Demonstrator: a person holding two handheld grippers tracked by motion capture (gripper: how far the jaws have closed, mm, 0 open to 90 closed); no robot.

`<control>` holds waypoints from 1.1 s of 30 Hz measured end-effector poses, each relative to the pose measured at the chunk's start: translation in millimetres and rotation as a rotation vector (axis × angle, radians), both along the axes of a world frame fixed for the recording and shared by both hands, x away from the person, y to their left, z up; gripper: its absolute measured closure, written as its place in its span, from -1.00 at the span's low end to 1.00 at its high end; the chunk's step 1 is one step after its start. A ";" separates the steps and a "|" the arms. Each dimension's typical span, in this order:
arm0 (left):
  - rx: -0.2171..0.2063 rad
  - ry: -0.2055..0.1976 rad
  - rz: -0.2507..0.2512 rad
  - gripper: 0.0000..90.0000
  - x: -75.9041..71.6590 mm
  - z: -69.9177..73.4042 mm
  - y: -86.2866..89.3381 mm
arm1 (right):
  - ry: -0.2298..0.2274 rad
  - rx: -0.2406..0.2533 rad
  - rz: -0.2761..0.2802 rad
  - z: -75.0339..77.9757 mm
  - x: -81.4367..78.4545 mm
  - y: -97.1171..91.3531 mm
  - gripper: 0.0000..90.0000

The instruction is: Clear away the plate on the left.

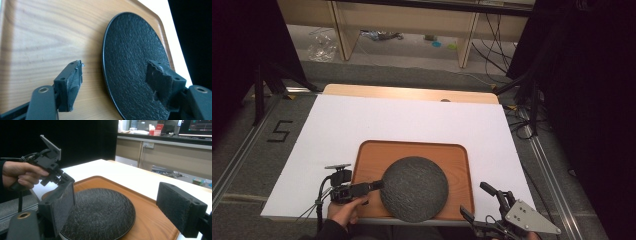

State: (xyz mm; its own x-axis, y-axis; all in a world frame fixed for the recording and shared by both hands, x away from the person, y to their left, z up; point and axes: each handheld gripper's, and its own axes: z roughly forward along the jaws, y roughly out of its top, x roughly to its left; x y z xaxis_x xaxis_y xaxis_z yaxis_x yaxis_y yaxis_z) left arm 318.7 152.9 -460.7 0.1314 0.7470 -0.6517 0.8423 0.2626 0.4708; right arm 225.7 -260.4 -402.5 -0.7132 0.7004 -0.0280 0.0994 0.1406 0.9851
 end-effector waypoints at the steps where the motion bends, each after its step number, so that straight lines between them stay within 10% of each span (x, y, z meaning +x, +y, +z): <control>1: 0.002 -0.003 -0.002 -0.39 0.1 1.0 0.1 | 0.004 0.000 0.001 0.5 -0.1 -0.1 -0.64; 14: -0.034 -0.065 0.004 -0.43 -2.3 9.0 5.5 | 0.005 -0.004 -0.001 0.4 -0.5 -0.3 -0.64; 33: 0.019 -0.183 0.002 -0.46 -6.1 25.4 19.1 | 0.009 -0.007 0.000 0.6 -0.6 -0.6 -0.64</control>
State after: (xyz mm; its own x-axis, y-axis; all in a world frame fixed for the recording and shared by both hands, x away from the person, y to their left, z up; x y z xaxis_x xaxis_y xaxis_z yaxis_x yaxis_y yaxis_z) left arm 312.5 172.0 -435.3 0.2447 0.7592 -0.6030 0.7415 0.2542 0.6209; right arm 225.1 -261.1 -402.0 -0.7131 0.7005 -0.0264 0.1085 0.1476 0.9831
